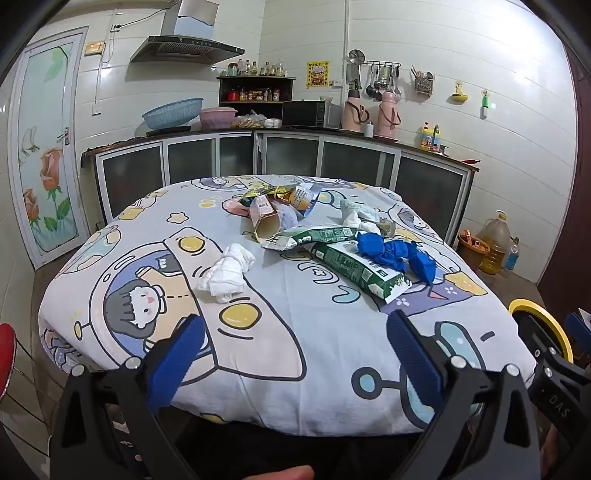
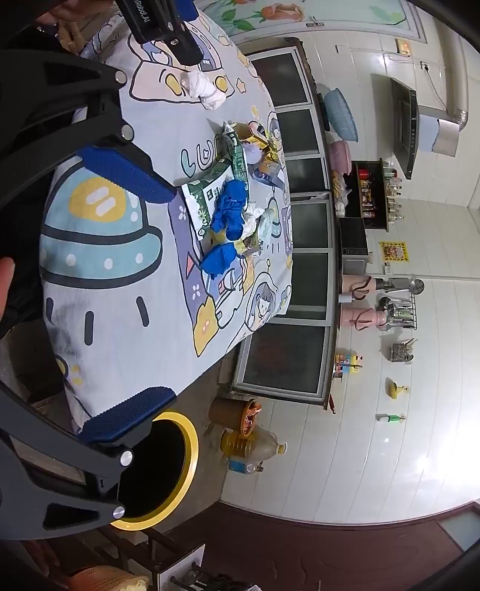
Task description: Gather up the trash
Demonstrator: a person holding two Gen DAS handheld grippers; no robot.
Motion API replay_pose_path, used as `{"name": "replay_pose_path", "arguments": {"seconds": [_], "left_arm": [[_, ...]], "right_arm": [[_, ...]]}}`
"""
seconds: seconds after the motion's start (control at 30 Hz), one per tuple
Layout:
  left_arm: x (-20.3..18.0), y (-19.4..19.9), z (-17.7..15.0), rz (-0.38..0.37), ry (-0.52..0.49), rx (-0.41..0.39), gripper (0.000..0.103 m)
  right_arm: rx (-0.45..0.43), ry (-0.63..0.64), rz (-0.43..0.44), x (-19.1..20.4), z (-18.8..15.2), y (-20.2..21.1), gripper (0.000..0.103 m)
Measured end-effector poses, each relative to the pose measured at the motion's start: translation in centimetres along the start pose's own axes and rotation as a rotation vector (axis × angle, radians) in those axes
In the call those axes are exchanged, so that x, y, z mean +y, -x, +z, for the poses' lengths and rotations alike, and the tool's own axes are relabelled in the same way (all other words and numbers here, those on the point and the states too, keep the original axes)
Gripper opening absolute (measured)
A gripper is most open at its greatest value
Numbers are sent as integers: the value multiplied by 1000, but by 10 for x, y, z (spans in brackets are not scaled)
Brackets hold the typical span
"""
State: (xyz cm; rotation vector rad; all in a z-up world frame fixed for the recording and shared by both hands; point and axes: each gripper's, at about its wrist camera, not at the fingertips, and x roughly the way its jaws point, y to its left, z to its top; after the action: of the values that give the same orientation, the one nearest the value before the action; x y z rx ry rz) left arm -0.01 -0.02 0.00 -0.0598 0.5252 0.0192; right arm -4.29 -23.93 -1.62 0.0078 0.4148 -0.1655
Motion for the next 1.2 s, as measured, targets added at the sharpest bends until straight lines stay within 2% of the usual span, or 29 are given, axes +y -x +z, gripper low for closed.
{"name": "replay_pose_path", "arguments": {"seconds": [1.2], "left_arm": [[-5, -2, -4, -5, -7, 7, 95]], "right_arm": [[19, -4, -3, -4, -4, -1, 96]]}}
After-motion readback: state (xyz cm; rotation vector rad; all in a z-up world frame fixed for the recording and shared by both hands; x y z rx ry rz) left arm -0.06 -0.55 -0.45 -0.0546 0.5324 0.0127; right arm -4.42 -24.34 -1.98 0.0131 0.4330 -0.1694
